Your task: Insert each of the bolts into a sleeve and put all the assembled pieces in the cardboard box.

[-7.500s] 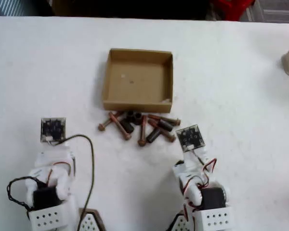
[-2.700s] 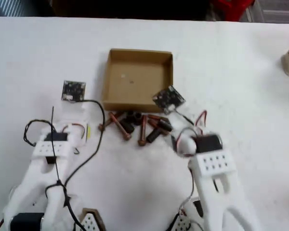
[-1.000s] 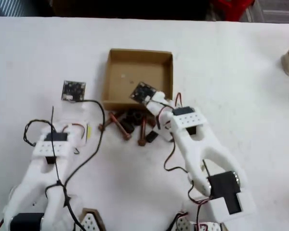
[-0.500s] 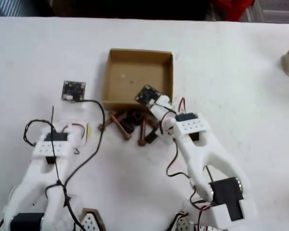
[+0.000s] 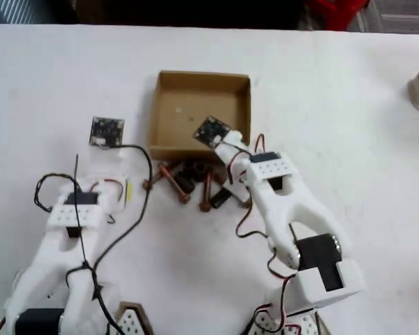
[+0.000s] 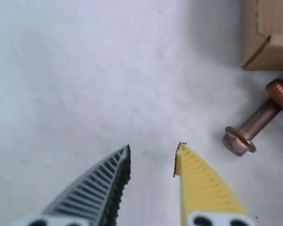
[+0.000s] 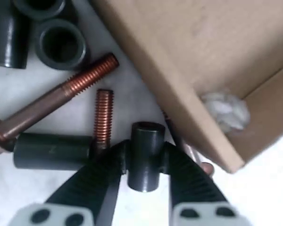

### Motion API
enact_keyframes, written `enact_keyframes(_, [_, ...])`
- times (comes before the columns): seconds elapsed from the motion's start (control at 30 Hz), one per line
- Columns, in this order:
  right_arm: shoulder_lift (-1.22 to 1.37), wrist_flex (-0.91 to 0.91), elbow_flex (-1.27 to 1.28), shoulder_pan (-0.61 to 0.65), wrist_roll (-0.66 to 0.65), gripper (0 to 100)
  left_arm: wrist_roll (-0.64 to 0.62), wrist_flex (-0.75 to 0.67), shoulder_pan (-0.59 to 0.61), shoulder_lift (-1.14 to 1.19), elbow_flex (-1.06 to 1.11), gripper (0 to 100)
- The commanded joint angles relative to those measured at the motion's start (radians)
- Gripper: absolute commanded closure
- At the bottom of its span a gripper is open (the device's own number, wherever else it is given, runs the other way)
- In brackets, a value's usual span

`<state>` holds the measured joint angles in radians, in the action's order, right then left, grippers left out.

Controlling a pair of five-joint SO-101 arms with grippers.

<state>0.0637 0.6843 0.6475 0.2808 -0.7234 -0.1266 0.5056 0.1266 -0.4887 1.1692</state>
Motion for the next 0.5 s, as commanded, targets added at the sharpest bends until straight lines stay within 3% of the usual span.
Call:
enact_keyframes(0.0, [-0.01, 0.041, -0.021, 0.005, 0.008, 97.2, -0.005, -0.02, 0.01, 0.002, -0.048, 82])
enact_keyframes(0.13, [-0.074, 0.104, -0.021, -0.041, 0.021, 98.1, -0.005, -0.02, 0.01, 0.002, -0.048, 82])
enact_keyframes(0.3, [-0.196, 0.159, -0.018, -0.131, 0.267, 98.1, -0.005, -0.02, 0.008, 0.002, -0.048, 82])
enact_keyframes(0.47, [-0.223, 0.186, -0.002, -0.278, 0.361, 98.1, 0.011, 0.003, 0.002, -0.001, -0.048, 82])
